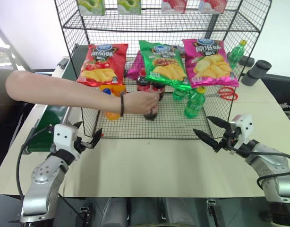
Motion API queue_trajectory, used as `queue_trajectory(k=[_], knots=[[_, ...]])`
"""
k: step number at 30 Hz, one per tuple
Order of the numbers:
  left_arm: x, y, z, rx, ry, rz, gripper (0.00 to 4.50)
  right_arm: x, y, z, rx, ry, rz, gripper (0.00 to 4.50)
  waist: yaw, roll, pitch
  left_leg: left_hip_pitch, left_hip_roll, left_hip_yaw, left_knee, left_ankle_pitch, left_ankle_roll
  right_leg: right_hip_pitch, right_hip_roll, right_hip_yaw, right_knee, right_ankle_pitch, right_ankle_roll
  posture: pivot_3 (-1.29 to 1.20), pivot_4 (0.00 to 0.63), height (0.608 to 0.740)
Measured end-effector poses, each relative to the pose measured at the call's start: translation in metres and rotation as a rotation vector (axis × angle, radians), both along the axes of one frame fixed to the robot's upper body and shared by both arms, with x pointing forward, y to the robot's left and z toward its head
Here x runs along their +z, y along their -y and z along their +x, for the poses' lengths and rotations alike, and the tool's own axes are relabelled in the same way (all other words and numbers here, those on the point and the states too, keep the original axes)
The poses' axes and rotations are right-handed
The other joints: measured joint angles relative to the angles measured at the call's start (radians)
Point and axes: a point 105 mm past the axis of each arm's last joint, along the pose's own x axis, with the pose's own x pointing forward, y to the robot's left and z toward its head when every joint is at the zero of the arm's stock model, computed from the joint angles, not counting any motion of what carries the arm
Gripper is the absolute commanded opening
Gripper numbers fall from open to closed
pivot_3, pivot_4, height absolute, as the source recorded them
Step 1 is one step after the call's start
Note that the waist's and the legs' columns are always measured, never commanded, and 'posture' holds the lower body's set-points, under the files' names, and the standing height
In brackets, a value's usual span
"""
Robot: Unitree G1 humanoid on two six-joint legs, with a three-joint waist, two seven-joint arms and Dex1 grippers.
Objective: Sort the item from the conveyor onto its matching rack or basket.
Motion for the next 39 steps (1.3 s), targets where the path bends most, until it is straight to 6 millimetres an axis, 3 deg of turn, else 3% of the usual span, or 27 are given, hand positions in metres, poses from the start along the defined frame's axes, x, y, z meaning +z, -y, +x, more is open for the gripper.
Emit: queue_trajectory(k=[25, 39], knots=[[0.006, -0.007, 0.001, 0.028, 0.018, 0.01, 4.5, 0.004, -0.008, 0.008, 0.0, 0.007, -0.001, 4.43, -0.001, 0.0, 0.0, 0.0, 0.0, 0.0, 0.0, 0.0, 0.0, 0.0, 0.0, 0.0, 0.0, 0.0, 0.0, 0.0, 0.15, 0.734], [0.02, -0.02, -0.014, 0.072, 0.034, -0.053, 4.5, 0.004, -0.014, 0.011, 0.027, 0.011, -0.012, 4.43, -0.001, 0.0, 0.0, 0.0, 0.0, 0.0, 0.0, 0.0, 0.0, 0.0, 0.0, 0.0, 0.0, 0.0, 0.0, 0.0, 0.15, 0.734]])
